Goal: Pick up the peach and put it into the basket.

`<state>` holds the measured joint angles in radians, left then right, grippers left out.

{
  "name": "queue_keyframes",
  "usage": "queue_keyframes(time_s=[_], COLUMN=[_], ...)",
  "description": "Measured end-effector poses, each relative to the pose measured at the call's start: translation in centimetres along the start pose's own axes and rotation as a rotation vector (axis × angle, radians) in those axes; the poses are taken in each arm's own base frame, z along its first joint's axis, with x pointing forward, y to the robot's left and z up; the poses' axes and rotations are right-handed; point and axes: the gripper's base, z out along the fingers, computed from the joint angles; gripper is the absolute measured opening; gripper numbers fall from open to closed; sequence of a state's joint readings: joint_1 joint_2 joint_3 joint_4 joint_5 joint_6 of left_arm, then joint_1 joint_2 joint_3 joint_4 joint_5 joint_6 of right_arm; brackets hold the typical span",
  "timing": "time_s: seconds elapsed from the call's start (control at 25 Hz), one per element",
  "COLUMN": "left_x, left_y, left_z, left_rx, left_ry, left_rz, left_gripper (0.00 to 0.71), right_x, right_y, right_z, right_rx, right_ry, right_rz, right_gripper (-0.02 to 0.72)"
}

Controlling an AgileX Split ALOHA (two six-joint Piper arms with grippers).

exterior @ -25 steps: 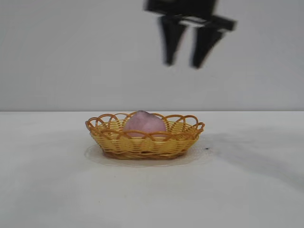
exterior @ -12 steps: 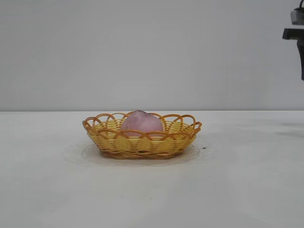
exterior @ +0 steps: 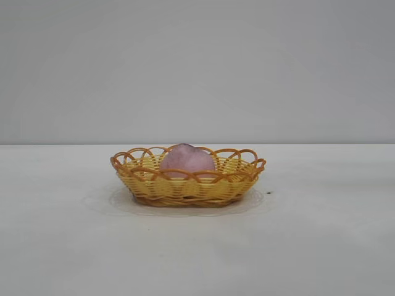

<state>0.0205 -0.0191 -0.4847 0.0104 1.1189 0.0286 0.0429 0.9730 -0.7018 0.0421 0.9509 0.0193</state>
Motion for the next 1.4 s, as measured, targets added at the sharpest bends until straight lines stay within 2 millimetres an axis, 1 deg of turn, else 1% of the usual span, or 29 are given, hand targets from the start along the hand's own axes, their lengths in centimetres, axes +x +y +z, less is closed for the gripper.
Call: queue_keyframes(time_s=[0.08, 0.12, 0.24, 0.36, 0.48, 0.64, 0.76, 1.4], left_x=[0.0, 0.0, 0.0, 0.0, 0.0, 0.0, 0.0, 0.0], left_y=[0.0, 0.0, 0.0, 0.0, 0.0, 0.0, 0.0, 0.0], left_z=[0.0, 0.0, 0.0, 0.0, 0.0, 0.0, 0.0, 0.0], left_rx=[0.0, 0.0, 0.0, 0.0, 0.0, 0.0, 0.0, 0.0], left_ry=[0.0, 0.0, 0.0, 0.0, 0.0, 0.0, 0.001, 0.001], left_rz=[0.0, 0.0, 0.0, 0.0, 0.0, 0.0, 0.0, 0.0], left_gripper=[0.0, 0.0, 0.0, 0.0, 0.0, 0.0, 0.0, 0.0], right_x=[3.1, 4.2, 8.0, 10.6, 12.7, 15.0, 15.6, 15.7], right_y=[-0.1, -0.2, -0.3, -0.5, -0.7, -0.7, -0.7, -0.6], right_z=[-0.8, -1.2, -3.0, -4.8, -5.6, -6.7, -6.9, -6.9], right_rx=[0.002, 0.002, -0.003, 0.005, 0.018, 0.015, 0.014, 0.006], right_ry=[-0.014, -0.031, -0.155, -0.305, -0.397, -0.553, -0.589, -0.59], right_rz=[-0.004, -0.003, 0.002, -0.009, -0.029, -0.043, -0.051, -0.065], right_gripper=[0.393, 0.393, 0.393, 0.393, 0.393, 0.393, 0.393, 0.393])
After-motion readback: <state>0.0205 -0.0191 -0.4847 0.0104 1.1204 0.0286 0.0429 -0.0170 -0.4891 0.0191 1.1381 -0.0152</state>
